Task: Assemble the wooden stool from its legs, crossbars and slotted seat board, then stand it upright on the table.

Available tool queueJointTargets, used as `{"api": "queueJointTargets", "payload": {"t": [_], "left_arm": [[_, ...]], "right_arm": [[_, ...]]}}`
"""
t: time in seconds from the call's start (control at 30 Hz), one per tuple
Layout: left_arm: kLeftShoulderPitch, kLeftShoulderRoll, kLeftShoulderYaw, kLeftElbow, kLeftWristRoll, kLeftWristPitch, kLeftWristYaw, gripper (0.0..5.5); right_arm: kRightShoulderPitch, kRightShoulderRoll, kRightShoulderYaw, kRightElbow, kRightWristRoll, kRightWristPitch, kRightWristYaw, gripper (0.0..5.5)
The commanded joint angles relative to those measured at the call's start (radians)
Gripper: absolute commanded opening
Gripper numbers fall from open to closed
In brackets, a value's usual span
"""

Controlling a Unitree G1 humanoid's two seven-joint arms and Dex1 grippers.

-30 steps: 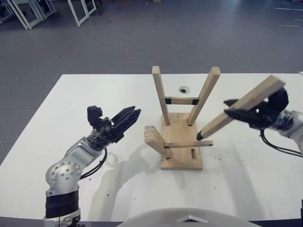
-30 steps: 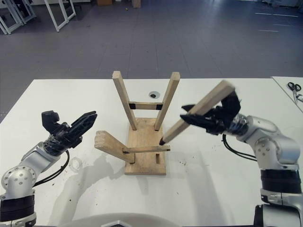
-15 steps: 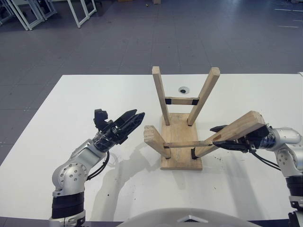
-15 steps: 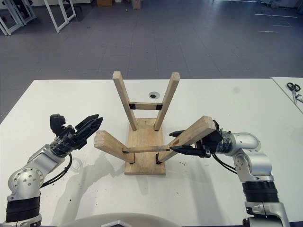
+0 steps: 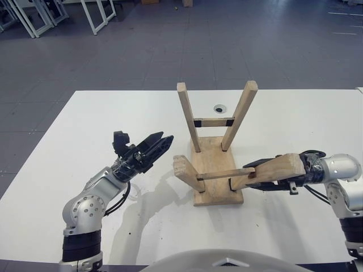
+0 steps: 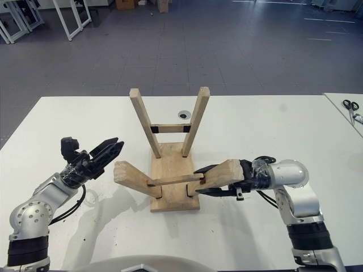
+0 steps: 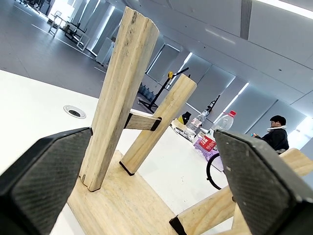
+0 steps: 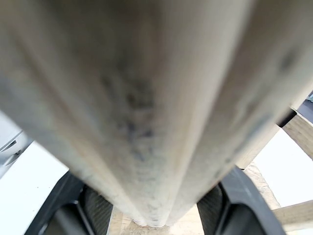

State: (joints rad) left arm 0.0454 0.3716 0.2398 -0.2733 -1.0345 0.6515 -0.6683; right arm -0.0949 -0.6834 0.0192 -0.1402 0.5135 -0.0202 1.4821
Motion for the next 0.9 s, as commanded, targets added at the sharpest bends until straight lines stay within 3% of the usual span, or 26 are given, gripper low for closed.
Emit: {"api": "queueJointTargets", "payload": {"t": [0.03, 0.47, 0.73, 0.9], "left_arm": [[0.009, -0.003, 0.005, -0.005, 0.018, -0.011, 0.006, 4.58], [0.000, -0.004, 0.029, 0.025, 0.083, -0.057, 0.041, 4.58], [-0.029, -0.017, 0.133, 0.029, 0.200, -0.143, 0.243, 4.58], [-0.038, -0.079, 0.152, -0.090, 0.334, -0.212, 0.490, 4.45]], "right_arm": [[-0.001, -0.001, 0.019, -0.023, -0.017, 0.056, -0.066, 2.02], [-0.048, 0.043, 0.084, 0.038, -0.074, 0.048, -0.126, 2.02], [-0.113, 0.126, 0.102, 0.163, -0.127, 0.028, -0.254, 2.02], [-0.147, 0.181, 0.104, 0.230, -0.152, 0.017, -0.336, 2.02]]}}
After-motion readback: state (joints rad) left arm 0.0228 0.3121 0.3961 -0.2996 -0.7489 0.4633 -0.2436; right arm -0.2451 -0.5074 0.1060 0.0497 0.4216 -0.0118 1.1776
